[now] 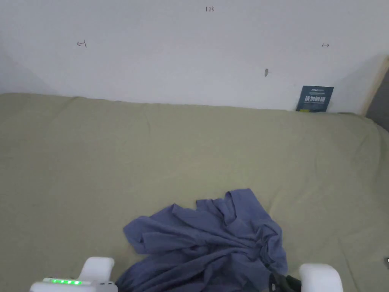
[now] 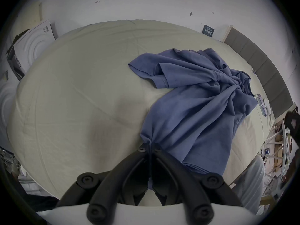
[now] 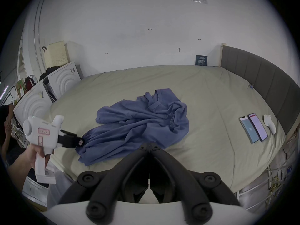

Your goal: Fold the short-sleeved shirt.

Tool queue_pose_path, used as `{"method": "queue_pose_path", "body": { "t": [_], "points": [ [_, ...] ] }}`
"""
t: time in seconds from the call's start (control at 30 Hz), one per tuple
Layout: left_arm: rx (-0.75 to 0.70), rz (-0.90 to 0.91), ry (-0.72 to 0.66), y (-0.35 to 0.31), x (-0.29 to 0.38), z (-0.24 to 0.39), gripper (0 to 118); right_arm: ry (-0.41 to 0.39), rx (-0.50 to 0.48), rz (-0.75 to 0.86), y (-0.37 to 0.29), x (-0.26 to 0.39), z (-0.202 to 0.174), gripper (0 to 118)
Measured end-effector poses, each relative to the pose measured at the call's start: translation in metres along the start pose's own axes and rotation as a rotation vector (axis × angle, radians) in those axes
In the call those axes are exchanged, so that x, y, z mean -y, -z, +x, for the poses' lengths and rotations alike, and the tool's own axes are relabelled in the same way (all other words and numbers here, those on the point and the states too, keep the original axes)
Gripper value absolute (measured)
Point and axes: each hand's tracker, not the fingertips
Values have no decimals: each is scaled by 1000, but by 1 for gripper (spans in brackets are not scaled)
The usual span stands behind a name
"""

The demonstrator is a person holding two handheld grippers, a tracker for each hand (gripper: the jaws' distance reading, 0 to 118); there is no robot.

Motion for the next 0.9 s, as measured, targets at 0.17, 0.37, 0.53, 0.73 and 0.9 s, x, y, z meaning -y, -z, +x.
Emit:
{"method": "queue_pose_path", "body": {
  "t": [0.17,0.37,0.53,0.73,0.9],
  "points": [
    [36,27,-58,-5,0,-1,0,-91,60,33,35,-56,18,0],
    [29,18,-40,-9,-4,-5,0,-137,19,-37,117,-131,44,0],
    [37,-5,-68,11,-1,-14,0,-207,11,-139,199,-176,60,0],
    [42,-20,-69,10,-3,-14,0,-236,-21,-292,282,-194,64,0],
    [45,-34,-61,15,-6,-14,0,-295,-41,-400,330,-188,65,117]
  ]
}}
